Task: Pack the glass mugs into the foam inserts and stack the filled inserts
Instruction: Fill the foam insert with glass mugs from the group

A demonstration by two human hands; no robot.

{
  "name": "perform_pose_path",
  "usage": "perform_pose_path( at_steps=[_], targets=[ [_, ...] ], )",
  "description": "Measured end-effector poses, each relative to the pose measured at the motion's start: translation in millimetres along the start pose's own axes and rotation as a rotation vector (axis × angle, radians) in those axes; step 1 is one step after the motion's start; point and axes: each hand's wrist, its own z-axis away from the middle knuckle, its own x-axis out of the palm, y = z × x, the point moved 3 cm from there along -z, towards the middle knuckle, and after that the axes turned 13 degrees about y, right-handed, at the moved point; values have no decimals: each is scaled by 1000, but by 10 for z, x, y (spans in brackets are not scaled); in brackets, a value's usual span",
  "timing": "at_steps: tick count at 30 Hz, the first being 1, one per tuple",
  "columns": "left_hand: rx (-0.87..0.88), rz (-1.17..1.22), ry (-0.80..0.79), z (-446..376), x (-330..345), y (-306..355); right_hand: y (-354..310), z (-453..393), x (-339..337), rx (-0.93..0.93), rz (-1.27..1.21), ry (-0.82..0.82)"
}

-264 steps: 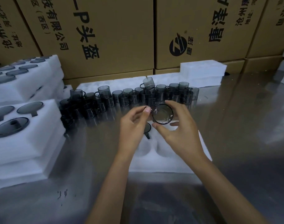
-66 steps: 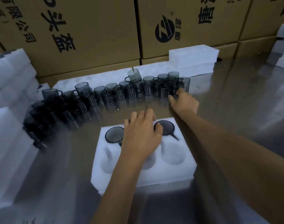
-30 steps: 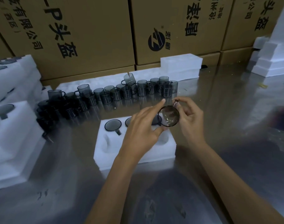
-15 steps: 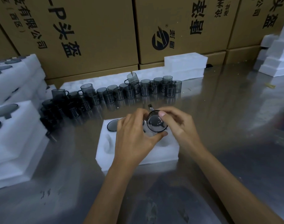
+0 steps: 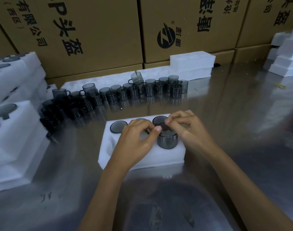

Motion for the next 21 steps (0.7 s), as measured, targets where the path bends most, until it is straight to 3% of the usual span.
perform_pose_path(
  at_steps=[6, 12, 21],
  targets=[
    [-100, -34, -14, 9, -6, -24, 56, -16, 51, 5, 53, -42],
    [-106, -128, -91, 24, 44, -79, 185, -18, 5, 231, -124, -159],
    [-150, -195, -198, -18, 96, -128, 260, 19, 54, 312, -116, -217]
  ],
)
